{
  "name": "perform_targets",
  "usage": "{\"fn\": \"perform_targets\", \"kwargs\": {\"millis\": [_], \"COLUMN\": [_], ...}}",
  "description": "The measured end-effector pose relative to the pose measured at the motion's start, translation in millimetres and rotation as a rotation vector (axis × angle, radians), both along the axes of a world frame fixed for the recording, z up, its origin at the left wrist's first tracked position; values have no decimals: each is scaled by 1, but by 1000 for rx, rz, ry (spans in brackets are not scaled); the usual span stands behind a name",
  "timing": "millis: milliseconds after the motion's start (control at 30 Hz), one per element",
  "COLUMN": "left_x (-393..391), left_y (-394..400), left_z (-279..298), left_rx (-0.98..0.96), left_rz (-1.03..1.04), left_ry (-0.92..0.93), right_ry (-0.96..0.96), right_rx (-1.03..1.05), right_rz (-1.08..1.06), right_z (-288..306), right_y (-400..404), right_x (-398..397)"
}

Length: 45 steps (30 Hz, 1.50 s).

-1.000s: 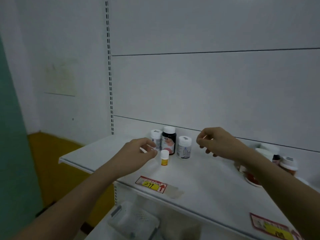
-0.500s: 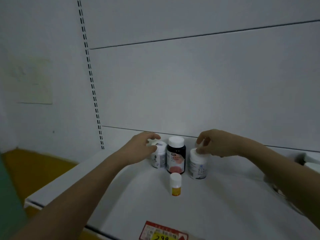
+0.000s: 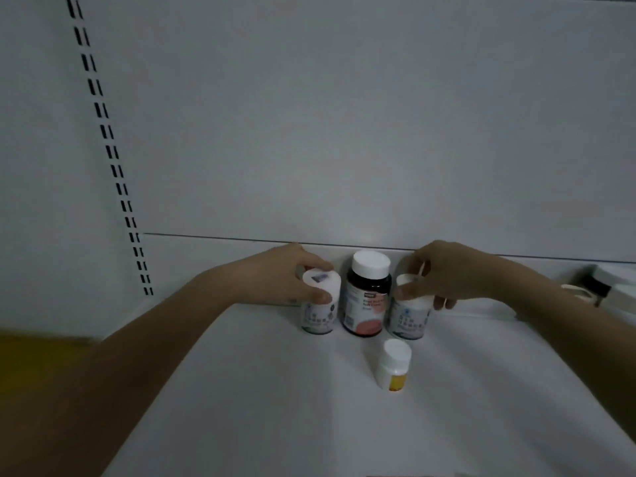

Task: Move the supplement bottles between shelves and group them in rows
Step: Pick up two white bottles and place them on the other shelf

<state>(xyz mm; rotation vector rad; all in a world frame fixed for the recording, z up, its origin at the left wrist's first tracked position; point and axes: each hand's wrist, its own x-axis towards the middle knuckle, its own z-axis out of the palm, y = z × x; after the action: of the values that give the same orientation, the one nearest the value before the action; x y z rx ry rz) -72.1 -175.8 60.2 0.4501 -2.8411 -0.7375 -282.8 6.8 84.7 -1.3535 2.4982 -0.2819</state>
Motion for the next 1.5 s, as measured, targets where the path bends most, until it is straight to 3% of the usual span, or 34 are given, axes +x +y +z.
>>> {"fn": "perform_targets", "kwargs": {"millis": [200,300,567,733,867,1000,1233,1500], "left_x": [0,-6,-3,10,21,24,28,0], "left_y": [-19,-22,-19,-7,42,126,260,349], "left_z": [-12,-18,-18,24,62,85,107,115], "left_rx": [359,460,493,528,595,792,860,878], "left_rz": [-120,-147,-74,-2,-38,-122,-238,-295], "left_ry": [115,133,203,355,431,456,457,505], "right_ry": [-91,-28,-137,-224,-389,-618,-639,-667], "right_rx": [14,-6,-264,-493,-601,-714,-866,-922], "right_rz": [-33,-47,-204,-271,-173,-53,-13,-18], "right_z": [4,1,-9,33,70,87,109,107], "right_y": [10,15,27,64,123,190,290,377], "right_x": [13,16,25,33,53,75,94,83]}}
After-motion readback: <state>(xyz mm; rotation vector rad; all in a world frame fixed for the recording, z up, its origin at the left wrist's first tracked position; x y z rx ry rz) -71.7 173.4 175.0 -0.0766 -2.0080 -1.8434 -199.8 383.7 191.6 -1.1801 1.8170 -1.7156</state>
